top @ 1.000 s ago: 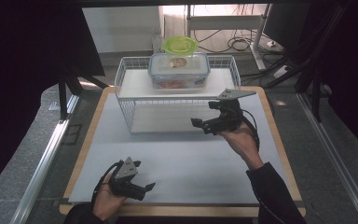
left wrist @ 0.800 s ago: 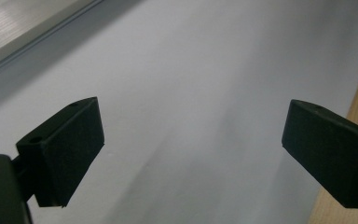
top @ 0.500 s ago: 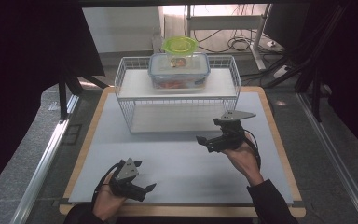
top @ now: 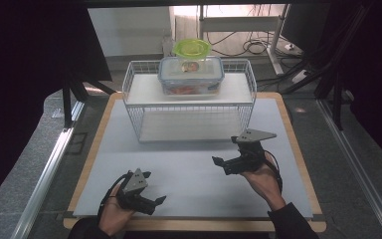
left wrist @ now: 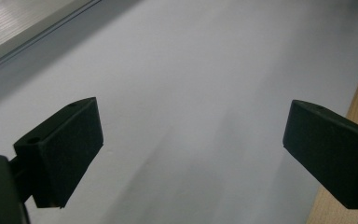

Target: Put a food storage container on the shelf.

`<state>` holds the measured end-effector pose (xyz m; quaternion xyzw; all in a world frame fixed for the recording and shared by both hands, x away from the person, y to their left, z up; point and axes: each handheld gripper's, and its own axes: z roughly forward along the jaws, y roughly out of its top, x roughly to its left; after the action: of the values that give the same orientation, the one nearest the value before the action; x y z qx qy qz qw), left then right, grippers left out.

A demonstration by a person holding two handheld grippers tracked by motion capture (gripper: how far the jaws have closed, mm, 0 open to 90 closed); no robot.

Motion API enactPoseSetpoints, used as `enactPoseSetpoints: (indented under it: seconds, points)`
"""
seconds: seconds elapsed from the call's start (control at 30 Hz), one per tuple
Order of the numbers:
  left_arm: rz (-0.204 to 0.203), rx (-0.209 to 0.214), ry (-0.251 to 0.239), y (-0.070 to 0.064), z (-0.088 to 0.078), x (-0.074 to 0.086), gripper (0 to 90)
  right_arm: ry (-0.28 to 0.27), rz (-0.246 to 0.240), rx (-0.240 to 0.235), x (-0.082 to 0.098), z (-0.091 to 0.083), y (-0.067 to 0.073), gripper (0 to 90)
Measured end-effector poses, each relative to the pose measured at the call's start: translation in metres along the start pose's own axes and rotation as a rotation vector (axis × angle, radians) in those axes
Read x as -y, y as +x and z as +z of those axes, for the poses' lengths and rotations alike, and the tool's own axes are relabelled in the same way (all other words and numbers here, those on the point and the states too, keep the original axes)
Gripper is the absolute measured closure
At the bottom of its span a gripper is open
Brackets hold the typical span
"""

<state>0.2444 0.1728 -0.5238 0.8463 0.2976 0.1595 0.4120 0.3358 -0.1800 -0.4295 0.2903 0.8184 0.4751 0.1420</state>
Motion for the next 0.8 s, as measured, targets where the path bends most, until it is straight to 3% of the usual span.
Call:
enactPoseSetpoints:
  seconds: [0.27,0.8]
  points:
    - [-0.002,0.002,0.003,0.000,0.000,0.000,4.7,0.027,-0.013,0.002,0.015,-0.003,0.006,0.0]
    - [-0.006,0.002,0.007,0.000,0.001,0.000,4.4,0.044,-0.001,0.059,0.049,-0.020,0.009,0.0]
